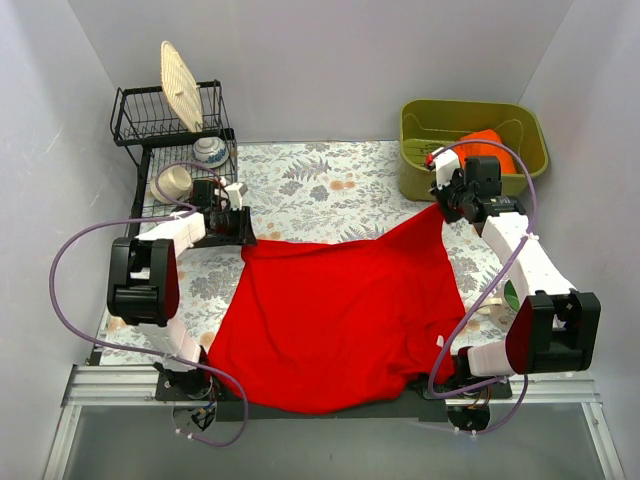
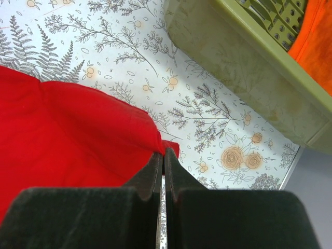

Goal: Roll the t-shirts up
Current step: Flatten out the T-shirt at the center of the board.

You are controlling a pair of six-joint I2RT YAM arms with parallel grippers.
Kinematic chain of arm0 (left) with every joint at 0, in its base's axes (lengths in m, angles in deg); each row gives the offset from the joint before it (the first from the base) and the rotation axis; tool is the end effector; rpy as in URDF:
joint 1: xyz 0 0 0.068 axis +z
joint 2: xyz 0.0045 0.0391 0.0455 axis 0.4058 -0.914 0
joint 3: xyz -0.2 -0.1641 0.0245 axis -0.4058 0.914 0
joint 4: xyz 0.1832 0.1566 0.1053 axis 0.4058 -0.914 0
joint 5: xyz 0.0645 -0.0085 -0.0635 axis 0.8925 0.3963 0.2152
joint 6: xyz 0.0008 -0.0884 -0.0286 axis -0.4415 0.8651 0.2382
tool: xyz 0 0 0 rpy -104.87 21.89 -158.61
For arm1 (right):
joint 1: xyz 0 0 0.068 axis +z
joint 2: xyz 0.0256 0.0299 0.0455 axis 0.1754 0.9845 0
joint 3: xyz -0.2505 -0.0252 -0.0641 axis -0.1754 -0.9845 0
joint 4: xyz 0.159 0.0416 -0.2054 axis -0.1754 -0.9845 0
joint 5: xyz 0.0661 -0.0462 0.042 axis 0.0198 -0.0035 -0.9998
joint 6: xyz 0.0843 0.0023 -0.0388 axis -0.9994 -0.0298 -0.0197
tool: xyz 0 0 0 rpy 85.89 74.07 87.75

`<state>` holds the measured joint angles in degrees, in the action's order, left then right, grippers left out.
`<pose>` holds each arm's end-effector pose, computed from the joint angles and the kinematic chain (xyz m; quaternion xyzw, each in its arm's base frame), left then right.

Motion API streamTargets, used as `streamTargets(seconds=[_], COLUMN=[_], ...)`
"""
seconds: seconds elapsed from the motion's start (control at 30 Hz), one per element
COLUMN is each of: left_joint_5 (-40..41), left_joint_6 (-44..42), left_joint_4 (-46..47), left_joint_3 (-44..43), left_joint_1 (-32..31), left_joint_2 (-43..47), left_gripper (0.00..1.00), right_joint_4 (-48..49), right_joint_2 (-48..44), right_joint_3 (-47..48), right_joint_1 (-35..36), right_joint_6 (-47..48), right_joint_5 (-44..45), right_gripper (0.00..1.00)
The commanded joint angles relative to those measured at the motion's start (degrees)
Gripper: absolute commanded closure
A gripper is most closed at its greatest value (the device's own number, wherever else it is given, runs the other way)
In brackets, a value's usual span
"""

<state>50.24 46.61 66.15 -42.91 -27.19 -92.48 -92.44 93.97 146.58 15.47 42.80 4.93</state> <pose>0.3550 -0.0565 0.1235 -0.2196 0.9198 -0.2855 0.1558 0.3467 0.0427 0.2554 -0.2733 0.8576 -0.0268 0.4348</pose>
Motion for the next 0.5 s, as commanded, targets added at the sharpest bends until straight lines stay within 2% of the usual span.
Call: streamTargets(seconds=[0.0,0.03,0.1,0.27,0.47], left_joint_5=[5.78,6.22,6.49,8.94,12.90], left_joint_6=[-1.51,-1.51,-0.81,0.78,-0.71], left_joint_4=[-1.99,-2.87,-3.66,-5.95,-6.74], left_joint_3=[-2.15,-2.41,-2.68,-1.10,1.81], left_joint_1=[-1.06,-1.23,-1.85,-3.17,-3.78], left_joint_2=[1.42,3.43,6.07,12.67,13.03], left_gripper=[0.63,0.59,0.59,0.66,0.71], right_joint_4=[1.38,1.38,1.38,1.21,0.85], right_joint_2=[-0.47,-0.64,-0.91,-0.91,0.41], right_joint_3=[2.46,2.37,1.94,1.40,3.07], right_joint_1=[-0.09,-0.01,-0.01,-0.09,-0.01], right_joint_6=[-0.84,-0.84,-0.92,-1.28,-1.45], right_joint_5=[-0.60,-0.60,-0.51,-0.77,-1.56], right_gripper=[0.99,0.99,0.99,0.99,0.99])
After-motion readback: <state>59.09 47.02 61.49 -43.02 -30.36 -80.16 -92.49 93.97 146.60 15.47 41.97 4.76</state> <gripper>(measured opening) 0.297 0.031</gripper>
